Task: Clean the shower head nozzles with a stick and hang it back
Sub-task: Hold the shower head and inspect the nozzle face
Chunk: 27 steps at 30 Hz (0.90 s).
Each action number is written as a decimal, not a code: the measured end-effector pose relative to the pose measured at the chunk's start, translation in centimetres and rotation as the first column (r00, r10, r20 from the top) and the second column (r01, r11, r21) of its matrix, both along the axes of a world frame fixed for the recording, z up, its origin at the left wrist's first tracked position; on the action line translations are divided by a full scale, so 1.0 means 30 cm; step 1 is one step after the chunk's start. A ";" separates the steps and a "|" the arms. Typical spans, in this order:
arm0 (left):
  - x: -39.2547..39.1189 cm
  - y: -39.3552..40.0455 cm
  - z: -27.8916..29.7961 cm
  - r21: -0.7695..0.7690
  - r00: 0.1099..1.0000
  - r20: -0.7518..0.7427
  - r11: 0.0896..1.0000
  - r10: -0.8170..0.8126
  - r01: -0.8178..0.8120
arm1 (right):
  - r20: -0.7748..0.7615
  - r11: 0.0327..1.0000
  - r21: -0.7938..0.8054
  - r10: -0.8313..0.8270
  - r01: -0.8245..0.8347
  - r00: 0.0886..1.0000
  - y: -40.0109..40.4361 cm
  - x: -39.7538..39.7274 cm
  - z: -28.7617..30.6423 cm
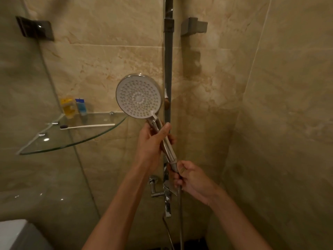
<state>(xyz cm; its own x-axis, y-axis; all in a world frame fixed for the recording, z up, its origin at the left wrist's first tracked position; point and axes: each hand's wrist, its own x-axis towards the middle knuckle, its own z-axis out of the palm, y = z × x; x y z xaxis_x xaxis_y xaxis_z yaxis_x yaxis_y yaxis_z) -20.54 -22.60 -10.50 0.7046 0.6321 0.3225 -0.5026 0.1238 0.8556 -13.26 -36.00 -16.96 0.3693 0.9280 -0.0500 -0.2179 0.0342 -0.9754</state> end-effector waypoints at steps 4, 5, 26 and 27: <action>0.024 -0.025 0.005 0.099 0.987 -0.001 0.982 0.163 -0.162 | 0.134 0.993 -0.033 -0.104 0.109 0.986 0.045 -0.036 -0.005; 0.032 -0.031 0.001 0.109 0.977 -0.005 0.971 0.214 -0.212 | 0.197 0.987 -0.048 -0.141 0.153 0.970 0.057 -0.046 -0.011; -0.006 0.017 0.001 0.094 0.973 -0.030 0.968 -0.229 0.231 | -0.058 0.998 -0.016 0.055 -0.056 0.997 0.015 -0.055 0.021; -0.004 0.013 -0.001 0.095 0.974 -0.027 0.969 -0.227 0.228 | -0.077 0.998 0.001 0.056 -0.056 0.995 0.015 -0.056 0.020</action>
<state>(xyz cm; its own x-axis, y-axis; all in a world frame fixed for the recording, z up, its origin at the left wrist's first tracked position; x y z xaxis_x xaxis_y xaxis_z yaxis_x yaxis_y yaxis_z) -20.65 -22.21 -10.53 0.8317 0.4207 0.3622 -0.4573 0.1494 0.8767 -14.94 -35.55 -16.36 0.3121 0.9469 -0.0775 -0.2937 0.0186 -0.9557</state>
